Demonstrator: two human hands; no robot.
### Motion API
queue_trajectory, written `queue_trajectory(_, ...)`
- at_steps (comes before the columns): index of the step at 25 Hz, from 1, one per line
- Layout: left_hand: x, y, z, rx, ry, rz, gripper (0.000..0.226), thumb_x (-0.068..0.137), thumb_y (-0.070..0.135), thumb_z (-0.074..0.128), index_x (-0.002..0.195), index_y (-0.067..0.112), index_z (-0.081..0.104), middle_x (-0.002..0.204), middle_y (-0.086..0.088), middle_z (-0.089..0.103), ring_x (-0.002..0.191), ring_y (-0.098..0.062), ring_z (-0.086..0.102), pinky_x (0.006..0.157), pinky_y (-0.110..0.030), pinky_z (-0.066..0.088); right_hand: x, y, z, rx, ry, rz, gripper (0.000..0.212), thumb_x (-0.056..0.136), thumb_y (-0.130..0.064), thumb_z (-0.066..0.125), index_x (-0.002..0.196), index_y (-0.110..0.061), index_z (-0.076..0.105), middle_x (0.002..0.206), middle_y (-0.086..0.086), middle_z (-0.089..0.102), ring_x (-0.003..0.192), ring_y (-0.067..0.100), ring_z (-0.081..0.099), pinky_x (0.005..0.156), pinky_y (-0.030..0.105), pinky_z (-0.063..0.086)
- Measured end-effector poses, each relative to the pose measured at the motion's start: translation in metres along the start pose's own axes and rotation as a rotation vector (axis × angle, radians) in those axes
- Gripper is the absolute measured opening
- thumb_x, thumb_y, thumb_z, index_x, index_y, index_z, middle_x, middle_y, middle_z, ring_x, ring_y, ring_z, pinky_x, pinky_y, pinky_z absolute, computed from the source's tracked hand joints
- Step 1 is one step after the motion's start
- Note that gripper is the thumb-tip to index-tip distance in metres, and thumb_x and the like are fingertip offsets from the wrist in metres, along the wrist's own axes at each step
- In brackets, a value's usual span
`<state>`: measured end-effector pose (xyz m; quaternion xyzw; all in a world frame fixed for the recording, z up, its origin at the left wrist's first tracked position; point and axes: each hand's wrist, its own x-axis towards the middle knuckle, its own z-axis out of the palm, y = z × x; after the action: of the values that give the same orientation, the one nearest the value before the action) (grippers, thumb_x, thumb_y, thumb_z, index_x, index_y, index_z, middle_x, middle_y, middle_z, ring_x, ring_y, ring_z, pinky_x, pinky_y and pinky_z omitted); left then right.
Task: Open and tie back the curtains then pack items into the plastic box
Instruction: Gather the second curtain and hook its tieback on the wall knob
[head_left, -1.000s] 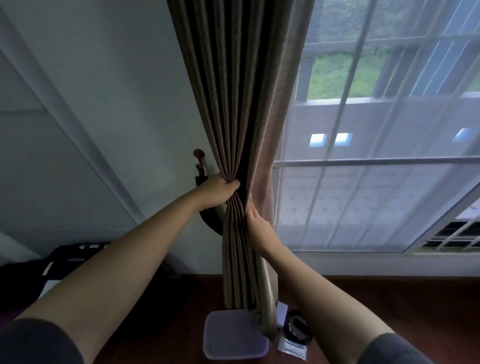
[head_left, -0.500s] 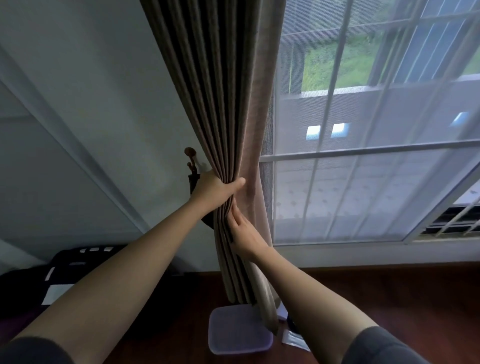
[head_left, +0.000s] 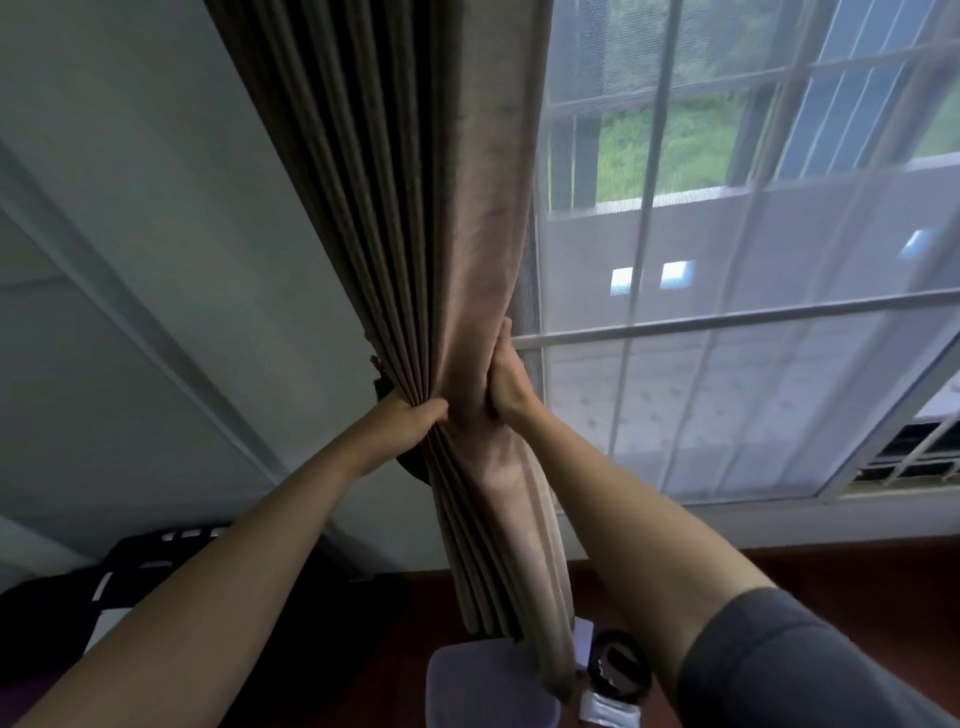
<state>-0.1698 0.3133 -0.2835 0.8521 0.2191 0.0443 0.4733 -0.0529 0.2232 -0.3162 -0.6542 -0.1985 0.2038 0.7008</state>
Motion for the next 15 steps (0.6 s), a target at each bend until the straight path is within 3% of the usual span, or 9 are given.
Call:
queue_trajectory(4,-0.008,-0.003,-0.006,-0.103,-0.046,-0.038,0.021,0.084,0.012,0.055,0.09,0.03,0.063,0.094,0.01,0.061,0.09,-0.009,0.056,0.076,-0.022,0.045,-0.001,0.0,-0.004,0.002,-0.157,-0.084,0.042,0.106,-0.023,0.019,0.145,-0.015,0.028,0.144,-0.001,0.037,0.137,0.008,0.027,0.101,0.009,0.03)
queue_trajectory(8,-0.01,-0.003,-0.01,-0.113,-0.032,-0.078,0.025,0.089,0.006,0.049,0.098,0.027,0.061,0.092,0.009,0.06,0.088,-0.011,0.057,0.07,-0.021,0.046,0.001,0.002,-0.006,-0.033,-0.233,-0.047,0.045,0.106,-0.025,0.019,0.149,-0.014,0.022,0.154,0.008,0.029,0.143,0.019,0.022,0.115,0.027,0.025)
queue_trajectory(11,-0.01,-0.002,-0.009,-0.091,0.02,-0.071,0.022,0.092,0.009,0.046,0.102,0.023,0.059,0.093,0.007,0.059,0.089,-0.012,0.056,0.07,-0.019,0.046,-0.005,-0.003,-0.005,0.018,-0.246,0.011,0.044,0.105,-0.024,0.018,0.149,-0.015,0.021,0.153,0.005,0.029,0.143,0.017,0.022,0.106,0.01,0.028)
queue_trajectory(13,-0.009,-0.001,-0.006,-0.022,0.098,-0.019,0.021,0.095,0.014,0.043,0.107,0.022,0.058,0.099,0.003,0.059,0.092,-0.013,0.056,0.069,-0.015,0.042,-0.014,-0.004,-0.001,0.129,-0.245,0.045,0.045,0.104,-0.021,0.019,0.148,-0.013,0.025,0.152,0.008,0.032,0.142,0.019,0.027,0.114,0.024,0.027)
queue_trajectory(15,-0.002,-0.001,-0.006,0.163,0.174,0.059,0.025,0.094,0.022,0.044,0.113,0.013,0.059,0.108,-0.007,0.06,0.1,-0.022,0.057,0.076,-0.022,0.044,-0.021,-0.002,0.006,0.108,-0.264,0.066,0.045,0.104,-0.018,0.02,0.147,-0.011,0.026,0.15,0.01,0.035,0.14,0.021,0.029,0.116,0.032,0.025)
